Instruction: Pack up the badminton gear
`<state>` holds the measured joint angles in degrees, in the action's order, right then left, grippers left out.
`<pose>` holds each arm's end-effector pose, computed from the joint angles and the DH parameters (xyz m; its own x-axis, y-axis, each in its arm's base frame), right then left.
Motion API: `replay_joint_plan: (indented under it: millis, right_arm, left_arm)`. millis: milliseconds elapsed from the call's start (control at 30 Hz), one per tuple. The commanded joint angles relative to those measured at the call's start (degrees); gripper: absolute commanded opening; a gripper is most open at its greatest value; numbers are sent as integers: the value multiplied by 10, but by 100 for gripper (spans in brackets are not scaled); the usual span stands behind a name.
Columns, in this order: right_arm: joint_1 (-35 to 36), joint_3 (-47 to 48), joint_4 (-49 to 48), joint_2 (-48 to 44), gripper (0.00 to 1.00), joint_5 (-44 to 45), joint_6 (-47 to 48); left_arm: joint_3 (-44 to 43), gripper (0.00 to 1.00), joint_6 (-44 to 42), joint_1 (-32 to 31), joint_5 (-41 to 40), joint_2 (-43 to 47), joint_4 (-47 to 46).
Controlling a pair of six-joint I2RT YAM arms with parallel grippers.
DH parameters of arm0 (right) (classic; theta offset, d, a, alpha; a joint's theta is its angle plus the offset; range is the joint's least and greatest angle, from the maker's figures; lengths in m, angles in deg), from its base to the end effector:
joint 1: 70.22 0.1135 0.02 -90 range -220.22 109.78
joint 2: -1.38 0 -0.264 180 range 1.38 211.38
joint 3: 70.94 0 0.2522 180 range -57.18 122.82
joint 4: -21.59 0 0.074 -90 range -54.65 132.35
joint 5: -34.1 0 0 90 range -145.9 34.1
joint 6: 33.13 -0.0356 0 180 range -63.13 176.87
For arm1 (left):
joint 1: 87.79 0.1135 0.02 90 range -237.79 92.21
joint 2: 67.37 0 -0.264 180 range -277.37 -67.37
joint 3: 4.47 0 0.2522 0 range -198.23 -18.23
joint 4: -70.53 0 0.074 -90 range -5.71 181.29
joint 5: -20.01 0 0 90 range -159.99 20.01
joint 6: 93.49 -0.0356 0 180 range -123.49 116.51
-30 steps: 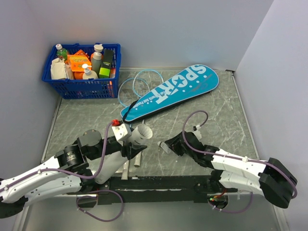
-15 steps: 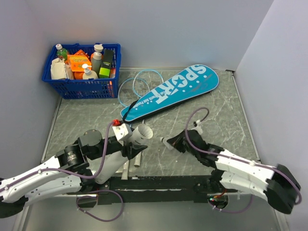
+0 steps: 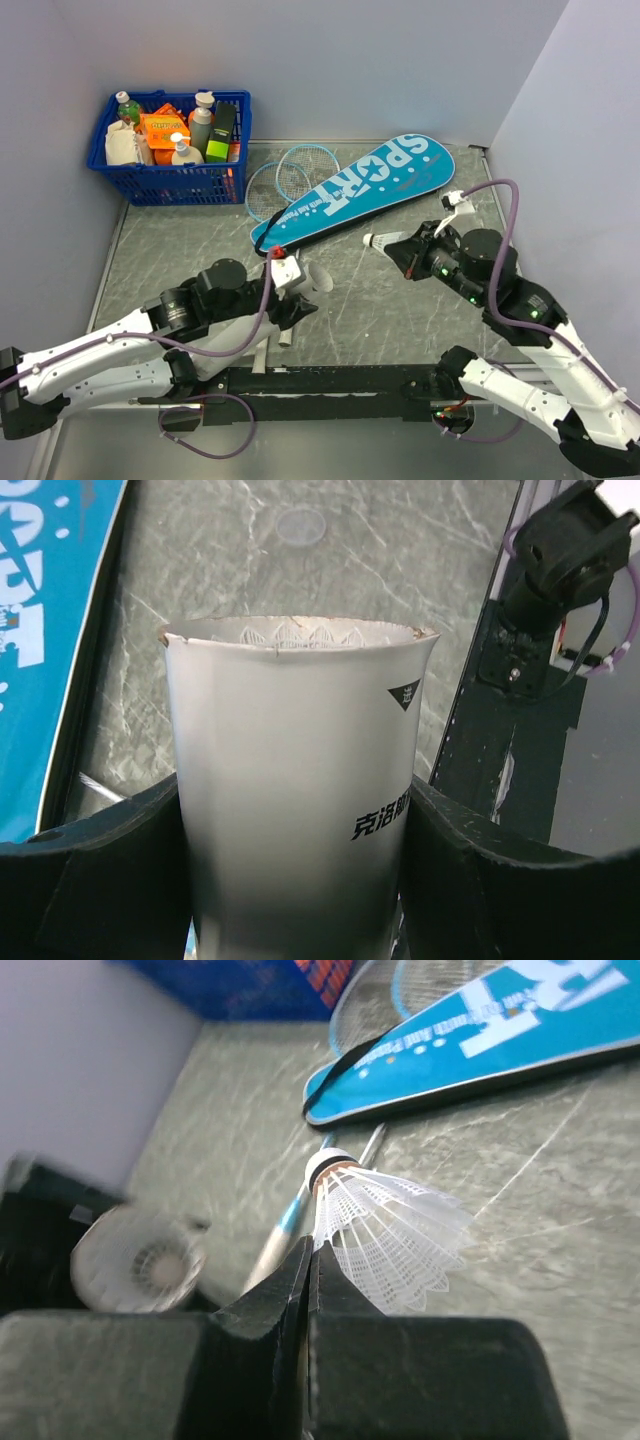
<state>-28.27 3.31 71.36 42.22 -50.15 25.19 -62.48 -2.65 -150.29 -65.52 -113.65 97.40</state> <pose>0.1034 0.0881 0.3942 -0.4900 0.2621 -0.8314 -0.3952 0.7833 0.4799 0.0853 -0.1700 0.3270 -0.1341 0.2259 -0.9649 0.9172 0.3970 -0.0345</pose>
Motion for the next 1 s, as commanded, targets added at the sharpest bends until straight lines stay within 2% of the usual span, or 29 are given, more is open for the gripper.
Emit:
replay_joint_plan:
  millis: [0, 200, 400, 633, 967]
  right_arm:
    - [-1, 67, 113, 11, 0, -114, 132]
    - [-1, 139, 184, 33, 0, -216, 189]
    - [-1, 157, 209, 52, 0, -301, 224]
    - [0, 130, 167, 76, 0, -376, 226]
    - [19, 95, 115, 108, 0, -404, 216]
  left_arm:
    - [-19, 1, -29, -3, 13, -35, 68]
    - [-11, 1, -54, -4, 47, -48, 71]
    - [-5, 1, -66, -8, 90, -41, 72]
    - [-9, 1, -63, -16, 113, -62, 73]
    - [-5, 1, -57, -19, 109, -47, 60]
